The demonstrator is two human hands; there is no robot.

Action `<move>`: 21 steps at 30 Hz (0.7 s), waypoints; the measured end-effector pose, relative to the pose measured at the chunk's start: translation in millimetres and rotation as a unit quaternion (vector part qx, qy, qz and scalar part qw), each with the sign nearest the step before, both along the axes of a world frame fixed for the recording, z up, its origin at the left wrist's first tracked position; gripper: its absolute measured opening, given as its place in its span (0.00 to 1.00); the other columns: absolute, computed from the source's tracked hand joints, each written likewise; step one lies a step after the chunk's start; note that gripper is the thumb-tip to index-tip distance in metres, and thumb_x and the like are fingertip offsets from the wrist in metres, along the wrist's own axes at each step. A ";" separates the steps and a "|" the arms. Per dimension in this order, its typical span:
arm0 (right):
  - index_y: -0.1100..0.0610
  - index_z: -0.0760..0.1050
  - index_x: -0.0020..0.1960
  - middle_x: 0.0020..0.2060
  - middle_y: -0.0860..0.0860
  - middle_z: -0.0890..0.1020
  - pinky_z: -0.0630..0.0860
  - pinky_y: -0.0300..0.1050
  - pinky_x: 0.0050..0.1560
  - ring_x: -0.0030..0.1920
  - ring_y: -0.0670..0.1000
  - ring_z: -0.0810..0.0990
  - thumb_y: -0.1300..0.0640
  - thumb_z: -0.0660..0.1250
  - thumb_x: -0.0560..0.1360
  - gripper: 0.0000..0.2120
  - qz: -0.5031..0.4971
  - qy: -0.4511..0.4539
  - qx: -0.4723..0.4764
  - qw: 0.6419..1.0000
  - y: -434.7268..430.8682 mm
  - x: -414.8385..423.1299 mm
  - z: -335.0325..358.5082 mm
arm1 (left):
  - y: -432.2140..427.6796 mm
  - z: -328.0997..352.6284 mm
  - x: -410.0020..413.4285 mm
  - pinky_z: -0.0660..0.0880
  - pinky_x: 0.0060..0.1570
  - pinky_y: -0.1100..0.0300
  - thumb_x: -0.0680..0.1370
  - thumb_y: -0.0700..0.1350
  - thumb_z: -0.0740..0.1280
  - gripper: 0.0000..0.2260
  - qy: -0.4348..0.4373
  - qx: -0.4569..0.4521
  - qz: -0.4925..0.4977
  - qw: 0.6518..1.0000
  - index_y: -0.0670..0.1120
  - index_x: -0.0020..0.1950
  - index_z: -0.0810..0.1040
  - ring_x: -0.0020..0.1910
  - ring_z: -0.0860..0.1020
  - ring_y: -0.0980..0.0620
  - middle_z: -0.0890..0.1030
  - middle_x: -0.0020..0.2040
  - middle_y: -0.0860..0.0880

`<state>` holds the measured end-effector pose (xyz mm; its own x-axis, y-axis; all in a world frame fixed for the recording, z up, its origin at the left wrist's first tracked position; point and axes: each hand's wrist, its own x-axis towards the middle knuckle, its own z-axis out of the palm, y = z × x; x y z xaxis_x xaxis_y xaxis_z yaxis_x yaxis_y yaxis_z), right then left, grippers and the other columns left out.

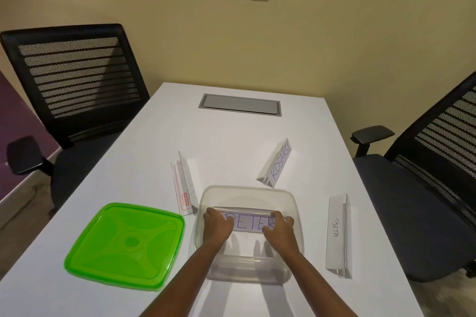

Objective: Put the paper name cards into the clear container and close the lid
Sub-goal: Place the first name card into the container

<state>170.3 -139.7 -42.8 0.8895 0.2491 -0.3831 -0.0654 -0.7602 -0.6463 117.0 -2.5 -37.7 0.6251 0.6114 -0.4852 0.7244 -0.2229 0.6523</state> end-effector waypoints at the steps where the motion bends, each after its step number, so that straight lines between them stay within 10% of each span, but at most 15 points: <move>1: 0.60 0.65 0.68 0.69 0.62 0.61 0.70 0.47 0.65 0.63 0.60 0.74 0.60 0.63 0.76 0.22 0.001 0.002 0.000 1.000 0.1 0.1 0.0 | -0.4 0.5 0.3 0.68 0.65 0.52 0.78 0.44 0.61 0.25 0.002 0.000 -0.002 1.000 0.34 0.70 0.58 0.69 0.67 0.39 0.63 0.72 0.36; 12: 0.61 0.74 0.61 0.62 0.57 0.75 0.69 0.38 0.59 0.61 0.54 0.76 0.64 0.62 0.76 0.14 0.007 -0.100 0.065 0.993 -13.0 -8.6 16.9 | -11.0 19.7 -6.3 0.71 0.63 0.53 0.79 0.45 0.59 0.23 -0.018 0.043 -0.039 0.998 0.40 0.73 0.60 0.66 0.72 0.40 0.65 0.71 0.38; 21: 0.63 0.80 0.45 0.44 0.55 0.84 0.73 0.38 0.53 0.48 0.51 0.80 0.73 0.60 0.74 0.12 -0.044 -0.219 0.165 0.961 -65.0 -44.9 25.2 | -77.8 16.8 -39.6 0.65 0.68 0.64 0.77 0.37 0.59 0.15 -0.273 0.198 -0.139 0.931 0.45 0.62 0.76 0.72 0.67 0.52 0.72 0.69 0.48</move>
<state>125.3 -204.8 -17.5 0.9703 0.2098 0.1201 0.2138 -0.5133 -0.8311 77.3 -80.3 -21.0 0.8736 0.4521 0.1801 0.1876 -0.6543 0.7326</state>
